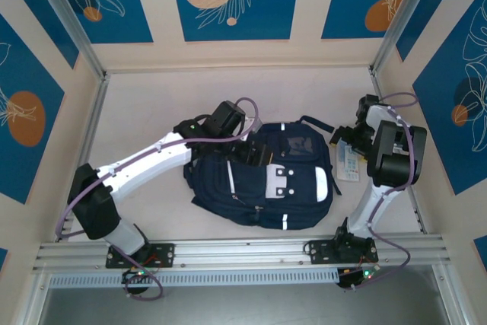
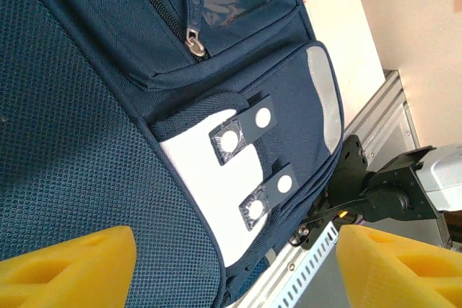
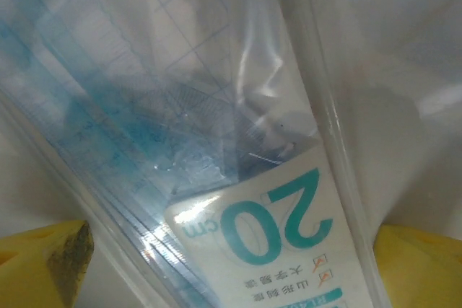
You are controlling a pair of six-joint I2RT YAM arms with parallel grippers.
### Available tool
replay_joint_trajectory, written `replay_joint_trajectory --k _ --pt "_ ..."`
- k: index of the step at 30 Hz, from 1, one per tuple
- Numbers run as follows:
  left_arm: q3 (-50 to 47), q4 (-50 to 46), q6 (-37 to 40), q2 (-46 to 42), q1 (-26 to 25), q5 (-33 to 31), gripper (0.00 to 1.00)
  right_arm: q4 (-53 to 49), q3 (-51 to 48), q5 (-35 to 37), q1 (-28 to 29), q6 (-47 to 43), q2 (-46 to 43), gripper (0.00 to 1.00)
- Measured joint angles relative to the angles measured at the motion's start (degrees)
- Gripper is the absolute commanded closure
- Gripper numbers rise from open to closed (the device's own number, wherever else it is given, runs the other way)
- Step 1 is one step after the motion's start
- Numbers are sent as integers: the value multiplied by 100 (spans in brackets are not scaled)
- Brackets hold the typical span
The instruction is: Pack books, pencil case, and school supplies into a backpack
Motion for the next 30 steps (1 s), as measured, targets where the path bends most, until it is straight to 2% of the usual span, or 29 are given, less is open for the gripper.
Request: replay_joint_trajectory --k 1,4,5,7,10,14,20,26,30 --pt "-39 -2 0 0 0 0 27 -72 66 -4 31 -42 37 1" --pt "-131 -24 2 0 0 0 27 -243 227 42 76 -103 164 11" --pt "-144 -28 2 0 0 -2 27 -295 289 52 98 -127 210 15" --pt "-160 -31 31 -11 0 -4 27 -365 380 94 138 -166 273 37" --pt "-197 -48 105 -96 0 -24 27 -452 413 37 101 -140 254 49" --pt "-219 -76 129 -232 0 -33 27 -505 422 -92 31 -96 243 57" --pt "-326 -74 125 -393 0 -114 27 -474 356 -315 -31 70 129 89" --pt "-503 -74 74 -581 0 -184 26 -249 129 -492 -114 293 -48 100" --pt "-632 -70 -26 -787 0 -243 26 -149 28 -531 -138 409 -142 100"
